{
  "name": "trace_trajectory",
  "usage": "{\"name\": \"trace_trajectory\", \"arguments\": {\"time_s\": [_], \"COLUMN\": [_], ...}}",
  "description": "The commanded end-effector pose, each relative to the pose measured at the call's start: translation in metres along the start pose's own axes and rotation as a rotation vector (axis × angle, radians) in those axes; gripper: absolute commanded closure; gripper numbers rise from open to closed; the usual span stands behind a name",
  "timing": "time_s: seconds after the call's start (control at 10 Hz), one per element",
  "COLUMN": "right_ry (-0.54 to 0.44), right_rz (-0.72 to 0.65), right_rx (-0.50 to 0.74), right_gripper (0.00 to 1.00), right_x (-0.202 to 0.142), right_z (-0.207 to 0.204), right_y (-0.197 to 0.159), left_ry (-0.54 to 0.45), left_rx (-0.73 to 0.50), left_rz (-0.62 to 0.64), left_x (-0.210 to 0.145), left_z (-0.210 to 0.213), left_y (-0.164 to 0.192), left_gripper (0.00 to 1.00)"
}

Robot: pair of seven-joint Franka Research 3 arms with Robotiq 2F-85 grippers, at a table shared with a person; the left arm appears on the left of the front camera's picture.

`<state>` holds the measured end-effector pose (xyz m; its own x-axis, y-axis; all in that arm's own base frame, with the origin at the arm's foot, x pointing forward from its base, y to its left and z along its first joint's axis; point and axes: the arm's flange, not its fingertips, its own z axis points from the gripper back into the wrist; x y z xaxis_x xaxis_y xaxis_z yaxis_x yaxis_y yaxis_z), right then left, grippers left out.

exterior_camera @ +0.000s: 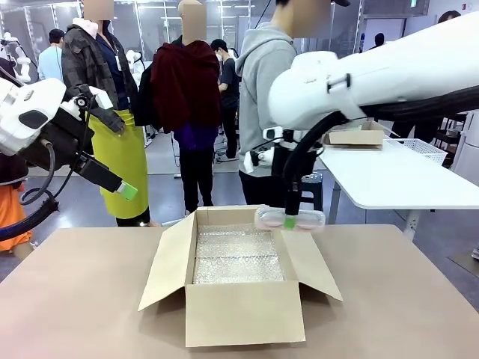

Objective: Pack the glasses set securely to prepare it for shipping.
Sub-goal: Place the Glasses case inside the Package Box.

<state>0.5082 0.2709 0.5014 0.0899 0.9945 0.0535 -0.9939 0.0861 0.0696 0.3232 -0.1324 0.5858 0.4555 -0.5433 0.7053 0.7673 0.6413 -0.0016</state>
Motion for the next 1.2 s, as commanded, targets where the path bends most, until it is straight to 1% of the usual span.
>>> {"name": "trace_trajectory", "arguments": {"time_s": [0.0,0.1,0.2,0.6,0.7,0.8,0.9,1.0,1.1], "right_ry": [0.028,-0.022,0.016,0.016,0.012,0.053,0.05,0.049,0.042], "right_rz": [0.04,0.01,0.033,0.033,0.031,0.066,0.106,0.113,0.132], "right_rx": [-0.03,-0.039,-0.002,-0.002,-0.006,-0.028,-0.028,-0.019,-0.003], "right_gripper": [0.76,0.76,0.76,0.76,0.37,0.37,0.37,0.37,0.37], "right_x": [0.0,-0.005,0.007,0.007,0.006,0.029,0.051,0.067,0.083], "right_z": [0.003,0.003,-0.004,-0.004,-0.004,-0.008,-0.009,-0.013,-0.024], "right_y": [-0.013,-0.009,-0.005,-0.005,-0.008,-0.024,-0.039,-0.053,-0.063], "left_ry": [-0.006,-0.006,-0.006,-0.006,-0.006,-0.006,-0.006,-0.006,-0.006], "left_rx": [-0.007,-0.007,-0.007,-0.007,-0.007,-0.007,-0.007,-0.007,-0.007], "left_rz": [0.003,0.003,0.003,0.003,0.003,0.003,0.003,0.003,0.003], "left_x": [0.0,0.0,0.0,0.0,0.0,0.0,0.0,0.0,0.0], "left_z": [0.002,0.002,0.002,0.002,0.002,0.002,0.002,0.002,0.002], "left_y": [0.001,0.001,0.001,0.001,0.001,0.001,0.001,0.001,0.001], "left_gripper": [0.0,0.0,0.0,0.0,0.0,0.0,0.0,0.0,0.0]}}
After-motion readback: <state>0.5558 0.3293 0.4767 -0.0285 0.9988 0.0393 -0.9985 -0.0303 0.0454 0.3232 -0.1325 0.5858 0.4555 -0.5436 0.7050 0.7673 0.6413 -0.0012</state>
